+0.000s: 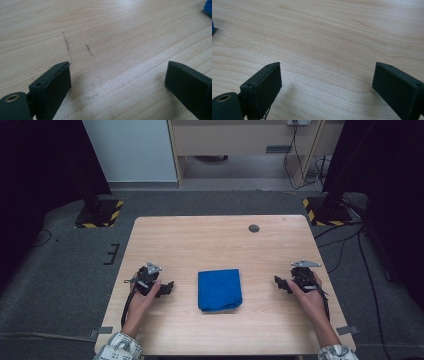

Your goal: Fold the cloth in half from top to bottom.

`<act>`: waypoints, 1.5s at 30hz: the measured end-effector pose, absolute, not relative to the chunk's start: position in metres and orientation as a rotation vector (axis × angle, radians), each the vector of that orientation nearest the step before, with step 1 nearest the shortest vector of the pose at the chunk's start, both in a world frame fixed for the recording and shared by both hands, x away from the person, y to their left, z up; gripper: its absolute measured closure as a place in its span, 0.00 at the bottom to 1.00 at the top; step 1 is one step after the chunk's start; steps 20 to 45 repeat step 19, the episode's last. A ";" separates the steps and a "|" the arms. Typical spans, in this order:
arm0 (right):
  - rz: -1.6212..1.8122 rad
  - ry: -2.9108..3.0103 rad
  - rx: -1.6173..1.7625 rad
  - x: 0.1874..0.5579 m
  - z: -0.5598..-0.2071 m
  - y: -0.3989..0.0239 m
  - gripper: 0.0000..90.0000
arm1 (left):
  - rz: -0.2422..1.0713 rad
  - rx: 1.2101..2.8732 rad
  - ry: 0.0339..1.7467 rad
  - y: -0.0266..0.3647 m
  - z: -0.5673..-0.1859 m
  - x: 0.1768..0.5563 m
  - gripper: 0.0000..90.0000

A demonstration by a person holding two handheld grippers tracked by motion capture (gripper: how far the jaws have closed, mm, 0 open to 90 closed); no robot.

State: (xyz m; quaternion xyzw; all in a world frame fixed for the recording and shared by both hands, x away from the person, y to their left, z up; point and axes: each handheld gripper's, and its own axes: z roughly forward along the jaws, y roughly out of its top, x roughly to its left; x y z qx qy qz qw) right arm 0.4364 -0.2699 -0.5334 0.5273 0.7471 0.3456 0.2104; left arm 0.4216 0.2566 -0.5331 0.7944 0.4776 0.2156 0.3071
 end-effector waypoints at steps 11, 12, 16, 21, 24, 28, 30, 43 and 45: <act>0.879 2.100 1.444 0.438 -0.539 -0.262 0.06 | 0.525 2.074 1.267 0.257 -0.537 0.424 0.01; 0.880 2.105 1.445 0.437 -0.539 -0.261 0.05 | 0.525 2.074 1.267 0.257 -0.537 0.424 0.00; 0.879 2.096 1.450 0.437 -0.540 -0.260 0.05 | 0.523 2.077 1.270 0.257 -0.537 0.424 0.00; 0.879 2.096 1.446 0.437 -0.540 -0.260 0.05 | 0.524 2.076 1.270 0.256 -0.537 0.424 0.00; 0.879 2.096 1.446 0.437 -0.540 -0.260 0.05 | 0.524 2.076 1.270 0.256 -0.537 0.424 0.00; 0.879 2.096 1.446 0.437 -0.540 -0.260 0.05 | 0.524 2.076 1.270 0.256 -0.537 0.424 0.00; 0.879 2.096 1.446 0.437 -0.540 -0.260 0.05 | 0.524 2.076 1.270 0.256 -0.537 0.424 0.00; 0.879 2.096 1.446 0.437 -0.540 -0.260 0.05 | 0.524 2.076 1.270 0.256 -0.537 0.424 0.00; 0.879 2.096 1.446 0.437 -0.540 -0.260 0.05 | 0.524 2.076 1.270 0.256 -0.537 0.424 0.00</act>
